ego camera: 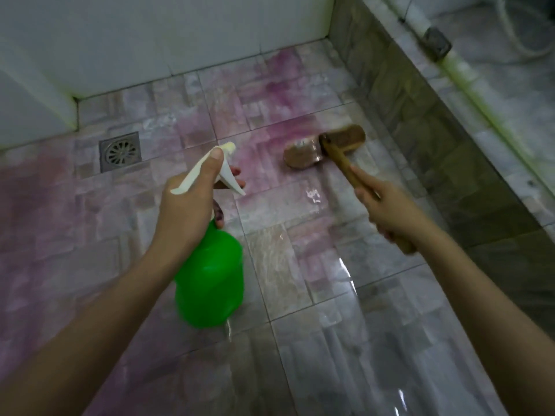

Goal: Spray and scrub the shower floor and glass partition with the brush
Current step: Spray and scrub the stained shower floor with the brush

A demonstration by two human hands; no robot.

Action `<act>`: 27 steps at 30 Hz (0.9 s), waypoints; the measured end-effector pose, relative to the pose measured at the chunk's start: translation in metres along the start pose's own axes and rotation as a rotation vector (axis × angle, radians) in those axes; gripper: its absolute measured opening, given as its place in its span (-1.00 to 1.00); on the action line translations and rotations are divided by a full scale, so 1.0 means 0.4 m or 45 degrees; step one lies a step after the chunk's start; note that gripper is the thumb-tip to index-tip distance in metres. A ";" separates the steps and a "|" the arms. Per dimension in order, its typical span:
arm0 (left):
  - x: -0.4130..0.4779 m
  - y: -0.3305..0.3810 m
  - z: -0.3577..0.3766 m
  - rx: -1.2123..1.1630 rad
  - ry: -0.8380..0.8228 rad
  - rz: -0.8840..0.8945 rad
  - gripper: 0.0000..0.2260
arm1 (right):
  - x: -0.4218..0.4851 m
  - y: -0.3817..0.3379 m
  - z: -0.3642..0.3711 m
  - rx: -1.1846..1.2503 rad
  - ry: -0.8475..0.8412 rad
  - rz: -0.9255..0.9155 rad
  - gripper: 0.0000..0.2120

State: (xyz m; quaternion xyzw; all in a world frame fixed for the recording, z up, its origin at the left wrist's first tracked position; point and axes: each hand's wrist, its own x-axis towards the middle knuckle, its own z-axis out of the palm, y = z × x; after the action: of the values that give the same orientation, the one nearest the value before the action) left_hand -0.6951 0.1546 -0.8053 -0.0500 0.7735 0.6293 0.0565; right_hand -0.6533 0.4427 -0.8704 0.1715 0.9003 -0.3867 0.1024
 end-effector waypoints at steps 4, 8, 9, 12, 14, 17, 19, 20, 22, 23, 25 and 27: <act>0.034 0.018 0.057 0.007 -0.060 -0.009 -0.78 | 0.049 0.008 0.013 -0.078 0.127 -0.051 -0.55; 0.051 0.025 0.111 0.057 -0.108 0.026 -0.78 | 0.206 -0.027 -0.065 -0.291 0.097 -0.028 -0.55; 0.058 0.028 0.117 0.054 -0.121 0.040 -0.79 | 0.189 -0.012 -0.105 -0.349 0.040 0.019 -0.57; 0.083 0.040 0.140 0.047 -0.167 0.016 -0.76 | 0.052 0.033 -0.182 -0.429 -0.090 0.154 -0.58; 0.097 0.056 0.158 0.020 -0.170 -0.006 -0.79 | 0.035 0.037 -0.167 -0.392 -0.095 0.213 -0.58; 0.123 0.070 0.184 0.048 -0.166 -0.002 -0.81 | 0.187 0.005 -0.123 -0.395 0.084 0.049 -0.56; 0.140 0.078 0.196 0.025 -0.149 0.008 -0.81 | 0.259 -0.024 -0.135 -0.449 0.066 0.017 -0.56; 0.153 0.081 0.197 0.000 -0.135 0.005 -0.81 | 0.274 -0.028 -0.154 -0.497 0.017 0.021 -0.57; 0.179 0.079 0.191 -0.051 -0.137 -0.002 -0.82 | 0.239 -0.025 -0.193 -0.614 -0.109 0.077 -0.59; 0.192 0.080 0.186 -0.069 -0.140 -0.003 -0.81 | 0.210 -0.027 -0.198 -0.640 -0.139 0.127 -0.59; 0.218 0.082 0.180 -0.084 -0.119 0.010 -0.78 | 0.216 -0.045 -0.176 -0.620 -0.071 0.140 -0.57; 0.238 0.083 0.181 -0.065 -0.076 0.006 -0.77 | 0.304 -0.077 -0.140 -0.534 0.036 0.006 -0.55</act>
State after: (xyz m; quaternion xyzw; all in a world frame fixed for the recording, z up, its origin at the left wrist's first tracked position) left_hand -0.7926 0.2315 -0.8019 -0.0309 0.7554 0.6501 0.0767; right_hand -0.7800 0.4917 -0.8504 0.1538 0.9620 -0.1883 0.1240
